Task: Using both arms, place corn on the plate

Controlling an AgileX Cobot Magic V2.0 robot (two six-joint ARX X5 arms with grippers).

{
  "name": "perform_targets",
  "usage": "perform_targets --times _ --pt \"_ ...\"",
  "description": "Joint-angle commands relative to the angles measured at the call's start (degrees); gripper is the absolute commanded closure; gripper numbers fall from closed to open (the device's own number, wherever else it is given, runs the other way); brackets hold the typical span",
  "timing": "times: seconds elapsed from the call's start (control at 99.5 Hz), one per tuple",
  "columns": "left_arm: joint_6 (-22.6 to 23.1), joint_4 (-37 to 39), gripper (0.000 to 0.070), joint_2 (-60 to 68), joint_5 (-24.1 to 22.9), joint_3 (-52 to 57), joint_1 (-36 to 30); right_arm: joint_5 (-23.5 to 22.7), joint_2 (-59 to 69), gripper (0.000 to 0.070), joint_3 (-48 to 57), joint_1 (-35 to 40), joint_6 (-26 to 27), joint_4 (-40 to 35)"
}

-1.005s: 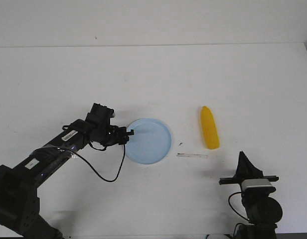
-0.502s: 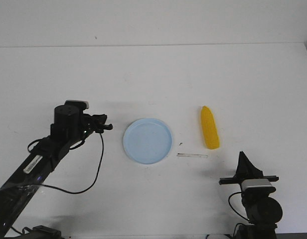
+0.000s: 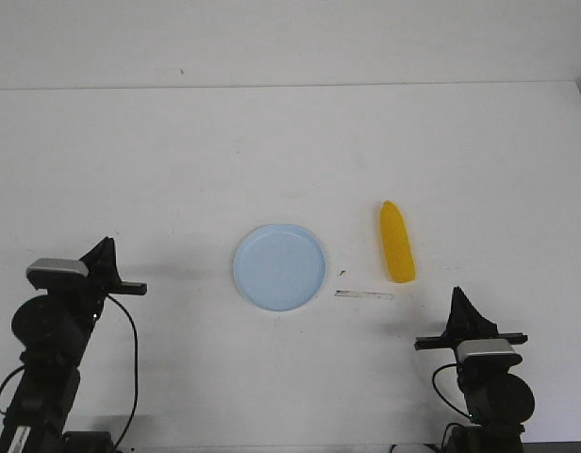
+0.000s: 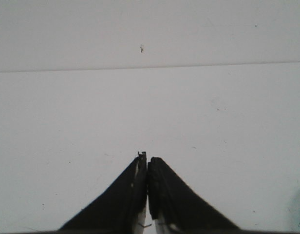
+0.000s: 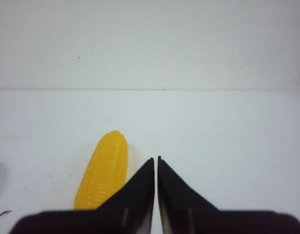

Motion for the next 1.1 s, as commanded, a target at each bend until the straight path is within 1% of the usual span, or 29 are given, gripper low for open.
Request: perform_targets --times 0.0,0.121,0.251,0.422,0.633,1.095 --pt "0.8 0.5 0.07 -4.9 0.1 -2.1 0.0 0.0 0.0 0.0693 -0.1 0.0 -0.3 0.6" --pt "0.8 -0.6 0.0699 -14.3 0.0 -6.2 0.0 0.0 0.0 0.0693 -0.1 0.0 -0.3 0.6" --pt "0.8 -5.2 0.0699 -21.9 -0.2 -6.7 0.0 0.0 0.0 0.0693 -0.1 0.0 -0.3 0.6" --pt "0.8 -6.2 0.0699 -27.9 -2.7 -6.7 0.0 0.0 0.0 0.0693 -0.1 0.0 -0.3 0.6" --pt "0.8 -6.3 0.0696 -31.3 -3.0 -6.7 0.0 0.0 0.0 0.0693 -0.1 0.0 -0.3 0.6" --pt "0.8 -6.3 0.0697 -31.5 -3.0 -6.7 0.0 0.0 0.0 0.0693 -0.1 0.0 -0.3 0.6"
